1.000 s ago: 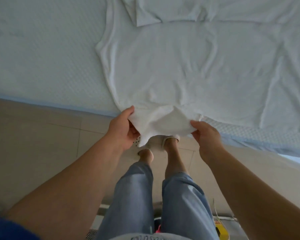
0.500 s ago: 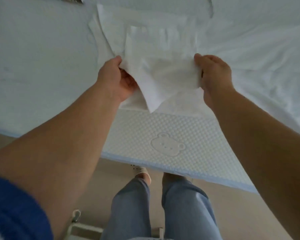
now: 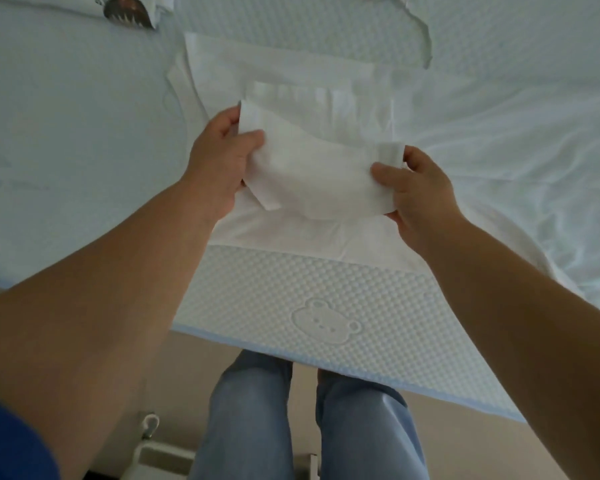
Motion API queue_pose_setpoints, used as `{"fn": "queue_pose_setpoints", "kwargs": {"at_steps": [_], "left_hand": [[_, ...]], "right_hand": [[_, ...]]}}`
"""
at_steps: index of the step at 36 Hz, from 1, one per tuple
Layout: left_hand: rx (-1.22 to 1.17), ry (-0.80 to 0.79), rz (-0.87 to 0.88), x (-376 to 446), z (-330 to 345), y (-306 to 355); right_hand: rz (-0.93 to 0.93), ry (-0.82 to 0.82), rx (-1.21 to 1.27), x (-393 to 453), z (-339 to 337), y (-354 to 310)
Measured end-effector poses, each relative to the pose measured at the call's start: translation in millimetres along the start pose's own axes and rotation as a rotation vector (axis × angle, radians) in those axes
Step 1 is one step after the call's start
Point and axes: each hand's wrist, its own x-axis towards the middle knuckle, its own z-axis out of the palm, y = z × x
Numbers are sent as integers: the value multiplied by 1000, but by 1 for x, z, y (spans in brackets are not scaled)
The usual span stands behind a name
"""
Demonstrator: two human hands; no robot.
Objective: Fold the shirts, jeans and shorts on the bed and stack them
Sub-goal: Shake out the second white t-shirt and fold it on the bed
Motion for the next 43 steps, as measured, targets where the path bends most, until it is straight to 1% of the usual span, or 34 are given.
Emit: {"fn": "queue_pose_setpoints", "kwargs": {"at_steps": [2,4,7,9,11,13,15,17,18,20,22,25,29,32,35,37,40,43], "left_hand": [[17,-40,5,0,0,-5],[36,-72,20,-1,-2,-11],[127,-124,89,-9,-10,-17],[181,-141,106,-17,-17,-19],[254,-91,113,-25,-22,-22],[300,-31,102,-28,-27,-28],[289,-14,53,-27,-30,-37],[331,-2,10,-25,-32,-48],[371,10,16,-24,-32,-54],[507,43,89,-24,-36,-63],[644,64,163,-25,-41,-65],[779,73,189,-31,-54,-65],[873,-2,184,-47,-64,-58],[886,-115,201,-62,-53,-45],[916,-285,220,-79,-31,-32],[943,-370,246,-87,-12,-25],[1006,-441,304,-94,18,-18],[1067,-475,374,-98,52,-18]], "right_hand": [[35,9,-5,-3,-3,12],[63,53,-23,-4,-3,23],[51,124,-51,-5,-2,32],[45,157,-43,-7,0,32],[35,171,-29,-9,1,31],[25,194,-80,-12,1,33],[28,238,-190,-13,0,38],[27,290,-335,-13,-2,46],[19,310,-421,-14,-2,49],[2,336,-562,-16,-2,53],[-3,368,-615,-19,-1,55],[0,425,-625,-27,-2,54],[6,440,-643,-50,-8,53],[48,445,-685,-74,-21,52],[90,453,-732,-101,-44,53],[103,473,-764,-119,-63,54],[118,525,-863,-141,-98,58],[156,575,-946,-154,-138,67]]}}
